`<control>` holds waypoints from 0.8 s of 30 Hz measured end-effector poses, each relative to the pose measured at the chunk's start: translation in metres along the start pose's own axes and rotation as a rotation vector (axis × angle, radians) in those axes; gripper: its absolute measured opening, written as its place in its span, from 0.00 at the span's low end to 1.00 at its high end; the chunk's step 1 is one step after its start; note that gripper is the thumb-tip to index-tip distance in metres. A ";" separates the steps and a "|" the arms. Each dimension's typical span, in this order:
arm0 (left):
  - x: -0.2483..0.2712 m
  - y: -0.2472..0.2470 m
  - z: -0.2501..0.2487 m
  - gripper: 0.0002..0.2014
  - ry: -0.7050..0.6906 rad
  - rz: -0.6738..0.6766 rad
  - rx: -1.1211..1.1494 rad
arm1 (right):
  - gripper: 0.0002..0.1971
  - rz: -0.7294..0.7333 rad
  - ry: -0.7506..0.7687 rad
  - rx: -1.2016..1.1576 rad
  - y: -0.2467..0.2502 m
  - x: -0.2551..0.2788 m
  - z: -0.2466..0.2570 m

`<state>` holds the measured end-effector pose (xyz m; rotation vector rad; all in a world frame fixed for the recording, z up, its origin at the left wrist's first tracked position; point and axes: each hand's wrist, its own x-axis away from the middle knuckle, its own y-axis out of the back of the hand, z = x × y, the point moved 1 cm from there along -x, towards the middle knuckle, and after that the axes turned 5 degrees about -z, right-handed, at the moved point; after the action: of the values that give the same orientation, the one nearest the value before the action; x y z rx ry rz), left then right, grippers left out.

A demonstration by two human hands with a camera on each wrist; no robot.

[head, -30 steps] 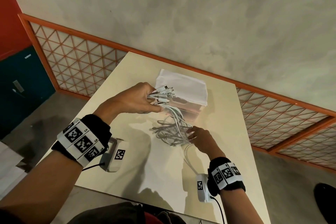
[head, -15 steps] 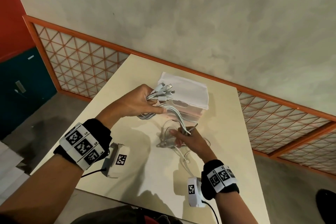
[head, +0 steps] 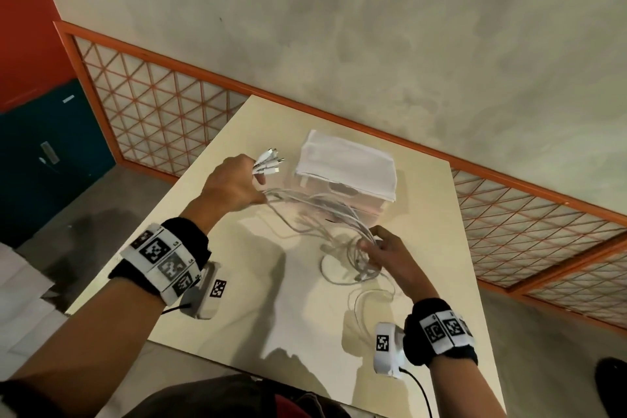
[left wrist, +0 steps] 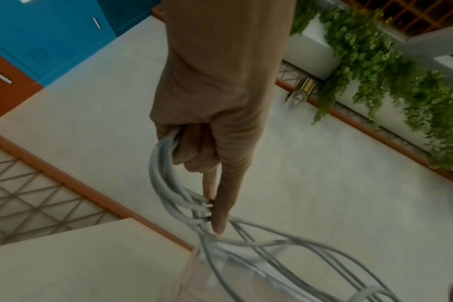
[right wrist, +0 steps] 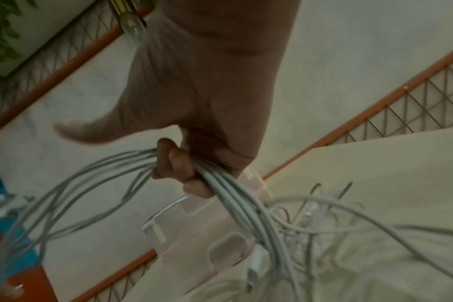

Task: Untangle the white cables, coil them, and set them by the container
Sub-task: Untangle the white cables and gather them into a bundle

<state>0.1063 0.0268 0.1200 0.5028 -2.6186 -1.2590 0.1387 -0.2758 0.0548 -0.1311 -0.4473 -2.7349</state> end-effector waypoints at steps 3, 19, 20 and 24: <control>-0.001 -0.012 0.013 0.19 0.043 0.043 -0.025 | 0.27 -0.058 -0.040 0.099 0.006 -0.002 0.006; 0.030 -0.061 -0.036 0.32 -0.353 0.491 0.482 | 0.21 -0.013 0.114 0.410 -0.035 -0.008 0.050; 0.032 -0.068 -0.037 0.33 -0.366 0.534 0.503 | 0.19 0.008 0.091 0.292 -0.036 -0.005 0.060; 0.031 -0.069 -0.041 0.17 -0.405 0.527 0.448 | 0.22 0.051 0.093 0.179 -0.028 -0.002 0.079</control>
<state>0.1060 -0.0548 0.0919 -0.4231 -3.0709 -0.6570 0.1325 -0.2248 0.1206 0.0303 -0.6492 -2.6231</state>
